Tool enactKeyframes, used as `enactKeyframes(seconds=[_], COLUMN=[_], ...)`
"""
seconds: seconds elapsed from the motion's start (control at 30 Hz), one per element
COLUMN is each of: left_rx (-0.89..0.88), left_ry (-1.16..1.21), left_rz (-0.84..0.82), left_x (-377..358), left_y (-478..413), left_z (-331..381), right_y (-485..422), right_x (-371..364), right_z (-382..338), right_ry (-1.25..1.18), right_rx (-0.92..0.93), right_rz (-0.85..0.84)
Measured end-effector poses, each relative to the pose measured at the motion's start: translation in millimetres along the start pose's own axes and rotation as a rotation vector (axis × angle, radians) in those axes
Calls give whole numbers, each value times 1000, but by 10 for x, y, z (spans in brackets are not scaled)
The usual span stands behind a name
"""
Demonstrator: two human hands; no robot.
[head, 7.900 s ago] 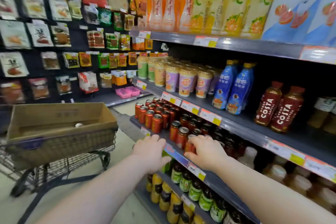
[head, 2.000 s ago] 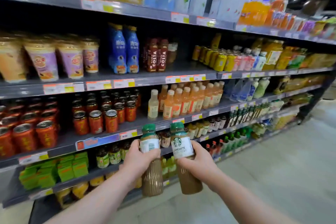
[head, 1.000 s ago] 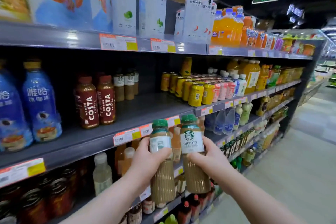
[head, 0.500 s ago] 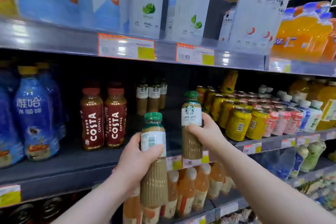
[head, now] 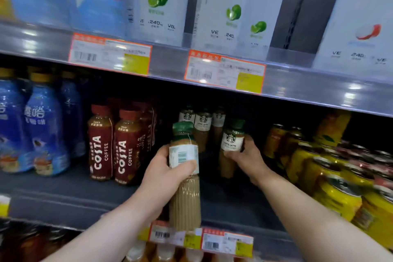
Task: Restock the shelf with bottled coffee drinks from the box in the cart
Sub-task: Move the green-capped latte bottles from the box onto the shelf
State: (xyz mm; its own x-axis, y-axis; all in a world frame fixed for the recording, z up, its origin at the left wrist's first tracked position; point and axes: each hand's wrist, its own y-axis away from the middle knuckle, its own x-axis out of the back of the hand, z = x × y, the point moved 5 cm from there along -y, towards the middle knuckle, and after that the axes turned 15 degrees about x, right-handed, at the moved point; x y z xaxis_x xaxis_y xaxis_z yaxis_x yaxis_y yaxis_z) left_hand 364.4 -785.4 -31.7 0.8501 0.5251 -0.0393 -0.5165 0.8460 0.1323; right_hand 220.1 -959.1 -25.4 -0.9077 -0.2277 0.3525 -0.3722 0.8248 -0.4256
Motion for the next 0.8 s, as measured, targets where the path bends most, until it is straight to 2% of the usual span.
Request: enactKeyframes(seconds=[0.23, 0.47, 0.8], left_rx=[-3, -38, -49], left_ry=[-1, 2, -9], left_rz=[74, 25, -11], left_x=[-47, -11, 102], left_y=[-162, -366, -663], left_z=[25, 114, 117], right_y=[-407, -640, -887], right_x=[-88, -281, -369], right_z=[195, 355, 424], right_ry=[5, 117, 219], right_rx=[-9, -36, -16], right_rz=[-40, 39, 40])
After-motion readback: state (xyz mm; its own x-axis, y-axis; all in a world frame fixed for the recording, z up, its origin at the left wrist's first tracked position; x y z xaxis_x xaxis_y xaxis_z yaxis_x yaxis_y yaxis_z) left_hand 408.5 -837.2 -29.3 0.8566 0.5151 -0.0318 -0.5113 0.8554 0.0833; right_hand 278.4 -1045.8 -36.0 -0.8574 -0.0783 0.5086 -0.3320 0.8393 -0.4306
